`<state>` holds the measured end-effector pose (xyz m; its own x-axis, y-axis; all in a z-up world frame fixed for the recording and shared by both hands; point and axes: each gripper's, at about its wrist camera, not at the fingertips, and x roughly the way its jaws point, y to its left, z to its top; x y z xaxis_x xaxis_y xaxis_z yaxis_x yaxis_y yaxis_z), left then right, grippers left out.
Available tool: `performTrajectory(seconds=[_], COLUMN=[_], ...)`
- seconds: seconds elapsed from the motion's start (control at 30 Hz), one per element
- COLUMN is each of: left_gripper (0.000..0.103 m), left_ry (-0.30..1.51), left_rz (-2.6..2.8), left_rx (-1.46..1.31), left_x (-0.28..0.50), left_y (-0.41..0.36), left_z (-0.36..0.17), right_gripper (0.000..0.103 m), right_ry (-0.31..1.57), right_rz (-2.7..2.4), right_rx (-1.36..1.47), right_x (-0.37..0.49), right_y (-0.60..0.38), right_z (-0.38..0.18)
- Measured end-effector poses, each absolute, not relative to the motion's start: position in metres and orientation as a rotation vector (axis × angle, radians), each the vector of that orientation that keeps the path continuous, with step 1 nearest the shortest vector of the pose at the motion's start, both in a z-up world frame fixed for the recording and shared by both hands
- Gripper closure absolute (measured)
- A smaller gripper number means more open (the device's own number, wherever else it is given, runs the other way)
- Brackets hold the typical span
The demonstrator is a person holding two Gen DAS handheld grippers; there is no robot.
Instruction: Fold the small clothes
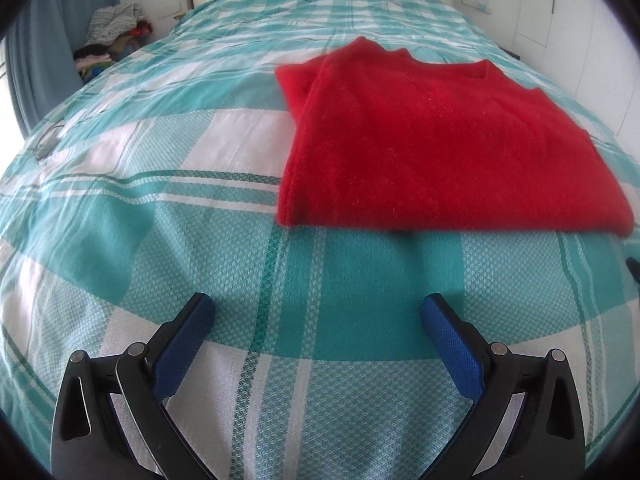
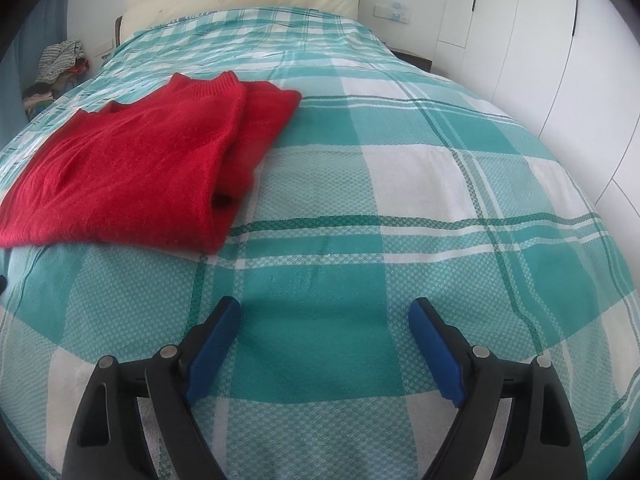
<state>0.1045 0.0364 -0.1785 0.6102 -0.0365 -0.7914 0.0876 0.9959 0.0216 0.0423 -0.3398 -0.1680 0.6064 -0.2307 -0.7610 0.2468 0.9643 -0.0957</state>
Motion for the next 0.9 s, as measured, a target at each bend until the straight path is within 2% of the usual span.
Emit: performTrajectory(seconds=[0.9], left_gripper=[0.0], left_ry=[0.906], left_rz=[-0.072], left_rx=[0.052], left_x=[0.1039], left_y=[0.0371], left_z=[-0.1784], right_gripper=[0.015], right_ry=[0.874], right_rz=[-0.274], right_rx=[0.026], right_x=[0.0419], right_y=[-0.3402], right_z=[-0.1693])
